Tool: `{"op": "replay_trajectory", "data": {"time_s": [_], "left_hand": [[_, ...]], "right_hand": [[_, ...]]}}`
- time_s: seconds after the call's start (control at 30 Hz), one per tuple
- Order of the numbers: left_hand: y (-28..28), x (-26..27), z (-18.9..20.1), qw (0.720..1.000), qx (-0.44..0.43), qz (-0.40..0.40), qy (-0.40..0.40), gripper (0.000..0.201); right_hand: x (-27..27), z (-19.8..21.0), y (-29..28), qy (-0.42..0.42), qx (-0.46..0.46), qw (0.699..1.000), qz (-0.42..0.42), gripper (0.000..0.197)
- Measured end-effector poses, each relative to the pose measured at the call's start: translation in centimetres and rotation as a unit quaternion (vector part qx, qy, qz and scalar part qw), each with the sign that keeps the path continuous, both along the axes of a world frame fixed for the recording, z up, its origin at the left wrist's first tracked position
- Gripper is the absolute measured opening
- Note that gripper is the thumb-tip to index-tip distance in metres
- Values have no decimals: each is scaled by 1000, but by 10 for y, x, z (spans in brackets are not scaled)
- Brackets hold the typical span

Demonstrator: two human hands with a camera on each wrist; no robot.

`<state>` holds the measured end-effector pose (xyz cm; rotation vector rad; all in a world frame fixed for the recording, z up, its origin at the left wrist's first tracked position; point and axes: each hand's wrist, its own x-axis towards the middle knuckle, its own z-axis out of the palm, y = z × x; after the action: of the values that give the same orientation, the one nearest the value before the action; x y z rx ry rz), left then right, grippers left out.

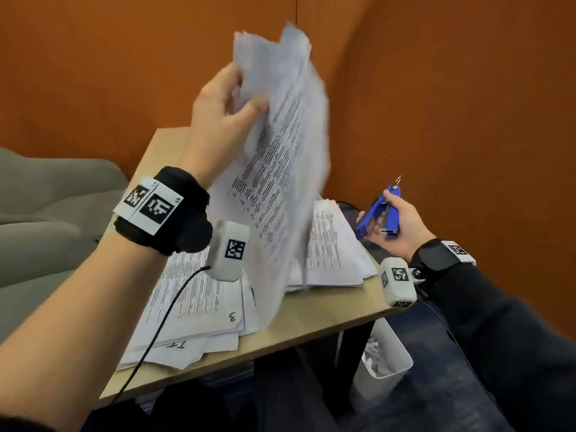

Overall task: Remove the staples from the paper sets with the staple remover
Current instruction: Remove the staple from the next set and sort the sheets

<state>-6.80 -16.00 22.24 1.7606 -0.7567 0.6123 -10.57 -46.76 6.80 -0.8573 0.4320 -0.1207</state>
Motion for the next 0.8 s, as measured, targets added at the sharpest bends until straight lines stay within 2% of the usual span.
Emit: {"op": "replay_trajectory", "data": {"time_s": [0.07,0.13,0.27,0.33,0.43,0.53,0.57,0.6,0.63,0.67,0.7,0.77,0.8], "left_hand": [[-6,-1,-22,997,47,11,54,15],[-10,2,-59,989,58,37,131,11],[-8,13,-128,948,66,123,285,28],[0,16,-147,930,65,108,345,36],[12,15,-169,904,56,72,418,35],[20,10,-181,895,30,83,437,27],[23,8,-182,890,8,87,448,30],[26,8,-184,879,-15,90,468,44],[30,8,-184,867,-29,86,489,55],[33,8,-183,856,-29,79,510,57],[37,9,-182,849,-20,70,524,51],[42,13,-179,845,8,39,533,27],[43,16,-176,845,4,18,535,20]], "right_hand": [[-2,1,0,1,-14,1000,11,28],[-3,1,0,0,-26,999,22,28],[-4,2,-2,-2,-41,998,38,30],[-3,5,-2,-21,-35,998,39,30],[-2,18,3,-61,-59,995,45,29],[-1,26,24,-59,-166,977,117,29],[-1,27,35,-54,-232,959,150,25],[0,24,45,-49,-300,935,183,20],[3,20,55,-45,-358,906,223,19],[7,14,62,-37,-418,868,265,25],[11,8,69,-23,-485,820,303,37],[18,-1,79,-1,-619,703,350,62],[20,-5,84,1,-660,658,361,66]]}}
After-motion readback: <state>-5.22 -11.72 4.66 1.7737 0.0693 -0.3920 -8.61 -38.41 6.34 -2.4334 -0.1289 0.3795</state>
